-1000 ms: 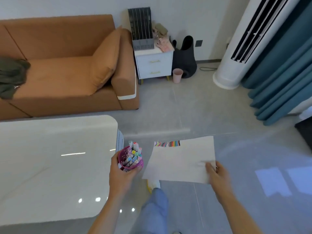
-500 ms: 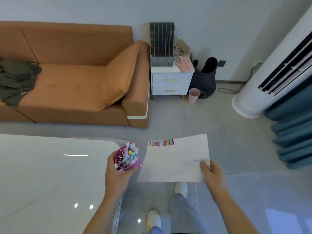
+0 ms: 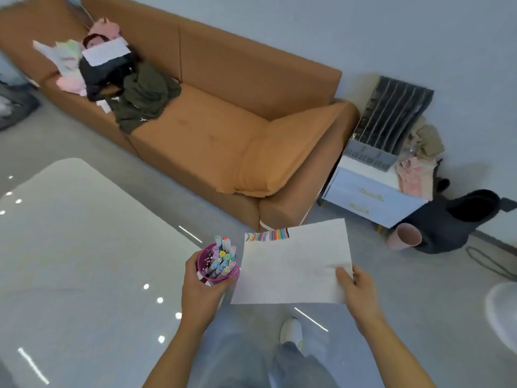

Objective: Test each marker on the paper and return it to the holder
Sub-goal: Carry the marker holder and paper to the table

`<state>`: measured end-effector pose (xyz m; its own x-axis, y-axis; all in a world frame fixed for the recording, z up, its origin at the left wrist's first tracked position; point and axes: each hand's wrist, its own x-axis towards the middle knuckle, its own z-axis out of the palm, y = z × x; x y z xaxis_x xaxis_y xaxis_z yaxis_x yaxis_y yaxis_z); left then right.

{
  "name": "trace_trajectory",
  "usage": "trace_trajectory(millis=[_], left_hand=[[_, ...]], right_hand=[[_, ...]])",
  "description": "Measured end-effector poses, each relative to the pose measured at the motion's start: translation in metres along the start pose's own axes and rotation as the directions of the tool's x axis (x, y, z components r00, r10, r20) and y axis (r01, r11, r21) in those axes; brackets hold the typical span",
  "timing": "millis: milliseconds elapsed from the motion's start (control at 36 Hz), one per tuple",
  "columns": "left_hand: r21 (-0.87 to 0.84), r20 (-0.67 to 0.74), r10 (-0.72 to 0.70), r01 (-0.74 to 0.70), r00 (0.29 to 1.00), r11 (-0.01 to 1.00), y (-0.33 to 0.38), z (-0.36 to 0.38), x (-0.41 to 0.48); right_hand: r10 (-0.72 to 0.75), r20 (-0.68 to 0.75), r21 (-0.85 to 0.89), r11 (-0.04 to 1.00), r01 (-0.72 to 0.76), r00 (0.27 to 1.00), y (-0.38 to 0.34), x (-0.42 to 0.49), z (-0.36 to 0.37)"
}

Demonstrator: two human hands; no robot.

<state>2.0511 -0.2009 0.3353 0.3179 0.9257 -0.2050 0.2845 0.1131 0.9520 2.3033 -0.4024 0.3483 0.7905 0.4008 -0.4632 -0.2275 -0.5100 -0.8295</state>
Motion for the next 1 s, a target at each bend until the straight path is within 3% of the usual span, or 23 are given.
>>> trace_trajectory(millis=[222,472,806,1000], left_hand=[[-0.073,-0.198,-0.09,0.077,0.976,0.994,0.011,0.009,0.04],[-0.12,-0.379,-0.192,0.157,0.906,0.98,0.001,-0.014,0.115],[-0.152,-0.567,-0.255,0.204,0.784,0.967,0.018,-0.079,0.218],[-0.224,-0.705,-0.29,0.185,0.648,0.957,0.031,-0.119,0.255]], right_hand=[[-0.038,0.184,-0.094,0.994,0.056,0.982,-0.07,0.074,0.044],[-0.075,0.353,-0.149,0.979,0.136,0.933,-0.137,0.151,0.143],[-0.154,0.581,-0.196,0.926,0.322,0.799,-0.254,0.225,0.302],[-0.15,0.701,-0.185,0.906,0.381,0.698,-0.303,0.239,0.398]])
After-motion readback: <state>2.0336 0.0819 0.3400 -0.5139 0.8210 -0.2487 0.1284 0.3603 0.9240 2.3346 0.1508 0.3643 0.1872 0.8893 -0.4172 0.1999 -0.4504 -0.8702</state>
